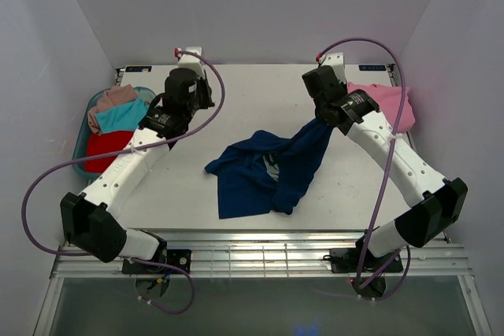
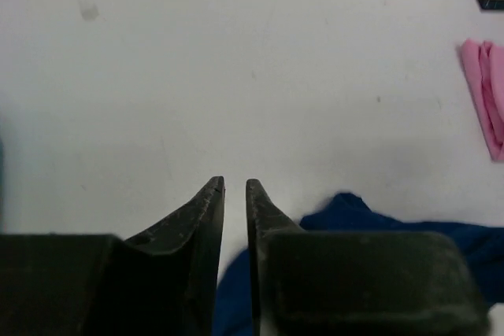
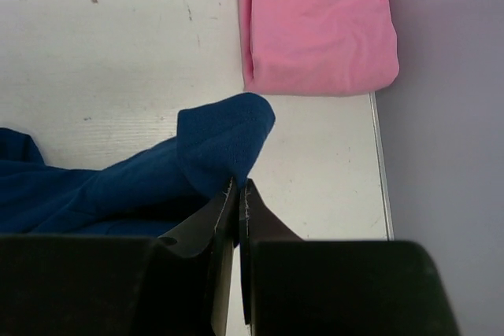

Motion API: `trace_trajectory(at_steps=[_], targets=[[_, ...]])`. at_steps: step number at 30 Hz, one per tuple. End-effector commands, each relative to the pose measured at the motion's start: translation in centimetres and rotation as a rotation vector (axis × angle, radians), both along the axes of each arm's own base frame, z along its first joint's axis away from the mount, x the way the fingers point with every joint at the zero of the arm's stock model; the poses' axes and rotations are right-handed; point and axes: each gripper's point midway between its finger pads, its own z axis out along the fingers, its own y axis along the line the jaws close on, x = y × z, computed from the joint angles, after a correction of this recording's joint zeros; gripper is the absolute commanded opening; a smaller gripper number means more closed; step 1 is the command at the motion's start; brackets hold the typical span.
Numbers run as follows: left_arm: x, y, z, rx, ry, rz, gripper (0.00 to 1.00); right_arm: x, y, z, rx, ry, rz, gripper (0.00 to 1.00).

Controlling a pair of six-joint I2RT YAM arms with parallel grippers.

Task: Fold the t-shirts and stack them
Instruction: Flatten the tshirt out

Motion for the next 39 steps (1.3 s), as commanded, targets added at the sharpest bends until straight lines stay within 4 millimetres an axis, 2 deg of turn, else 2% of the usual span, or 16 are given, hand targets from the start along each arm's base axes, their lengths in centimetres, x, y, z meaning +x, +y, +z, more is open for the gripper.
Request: trace_trajectory(at_steps=[1, 2, 3, 5, 6, 10, 14, 20, 28, 39], targets=[[-3.8, -0.3, -10.5, 0.059, 0.283, -0.077, 0.32, 1.4, 1.3, 2.0, 0.029, -0.054, 0.049, 0.08], [-4.6, 0.0, -11.8, 0.055, 0.316, -0.068, 0.45, 1.4, 1.4, 1.8, 0.033, -0.049, 0.052, 0.08], [-5.8, 0.5, -14.2, 0.065, 0.373, -0.064, 0.56, 1.3, 1.5, 1.4, 0.04, -0.041, 0.054, 0.08], [-7.3, 1.2, -15.7, 0.06, 0.423, -0.036, 0.61, 1.0, 1.7, 0.4, 0.049, -0.018, 0.062, 0.08], [-8.2, 1.7, -17.1, 0.076, 0.463, -0.025, 0.62, 0.9, 1.9, -0.1, 0.061, -0.007, 0.068, 0.08], [-10.4, 3.3, -20.0, 0.119, 0.563, 0.019, 0.63, 0.3, 2.2, -1.6, 0.085, 0.019, 0.079, 0.08], [-11.4, 3.6, -21.1, 0.112, 0.587, 0.026, 0.63, 0.0, 2.3, -2.7, 0.093, 0.044, 0.085, 0.08], [-13.1, 3.0, -23.7, 0.085, 0.679, -0.004, 0.63, -0.7, 2.3, -3.6, 0.108, 0.069, 0.085, 0.08], [-14.5, 3.4, -25.2, 0.088, 0.71, -0.004, 0.63, -1.5, 1.8, -4.2, 0.106, 0.083, 0.079, 0.08], [-13.5, 2.1, -25.8, 0.026, 0.667, -0.034, 0.62, -1.8, 1.5, -4.3, 0.108, 0.083, 0.076, 0.08]])
